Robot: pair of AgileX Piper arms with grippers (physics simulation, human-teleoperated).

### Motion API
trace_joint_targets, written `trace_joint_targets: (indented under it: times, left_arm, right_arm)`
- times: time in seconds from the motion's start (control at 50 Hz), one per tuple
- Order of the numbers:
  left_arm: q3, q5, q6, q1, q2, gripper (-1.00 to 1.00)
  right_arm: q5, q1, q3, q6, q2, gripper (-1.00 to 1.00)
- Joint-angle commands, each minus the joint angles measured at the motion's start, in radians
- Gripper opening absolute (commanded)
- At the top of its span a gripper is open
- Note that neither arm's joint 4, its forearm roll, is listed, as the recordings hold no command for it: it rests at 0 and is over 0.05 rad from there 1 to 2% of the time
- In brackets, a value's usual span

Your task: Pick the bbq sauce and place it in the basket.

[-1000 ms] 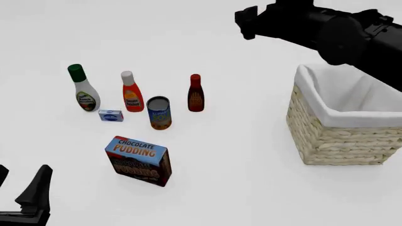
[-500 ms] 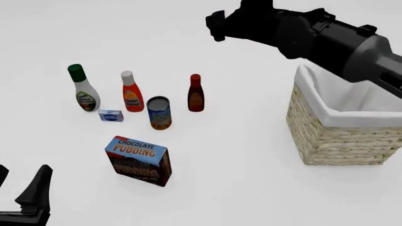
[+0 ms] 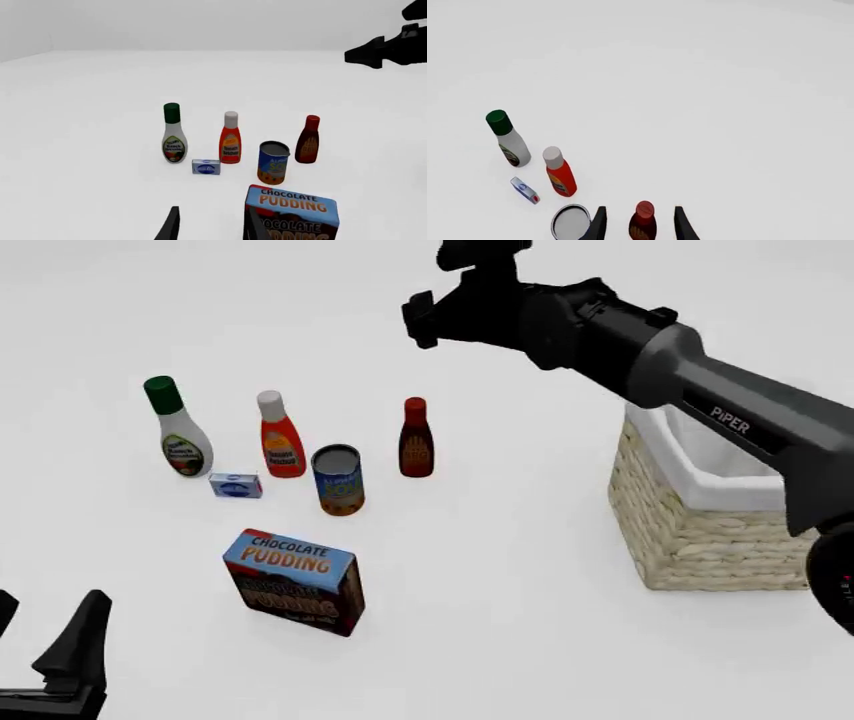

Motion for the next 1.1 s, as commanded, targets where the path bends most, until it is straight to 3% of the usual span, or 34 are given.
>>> trace_joint_targets:
  times: [0.02,0.12,0.54,1.1]
  left_arm:
    - [0.000,0.000,0.000,0.000,0.000,1.00]
    - [0.000,0.000,0.000,0.000,0.000,1.00]
    - [0.000,0.000,0.000,0.000,0.000,1.00]
    - [0.000,0.000,0.000,0.000,0.000,1.00]
  right_arm:
    - [0.037,-0.015,-0.118,-0.003,0.130,1.00]
    - [0.079,-0.030,-0.192,0.028,0.195,1.00]
    - [0.148,-0.048,-0.400,0.024,0.414,1.00]
    - [0.185,-0.033,-0.495,0.035,0.554,1.00]
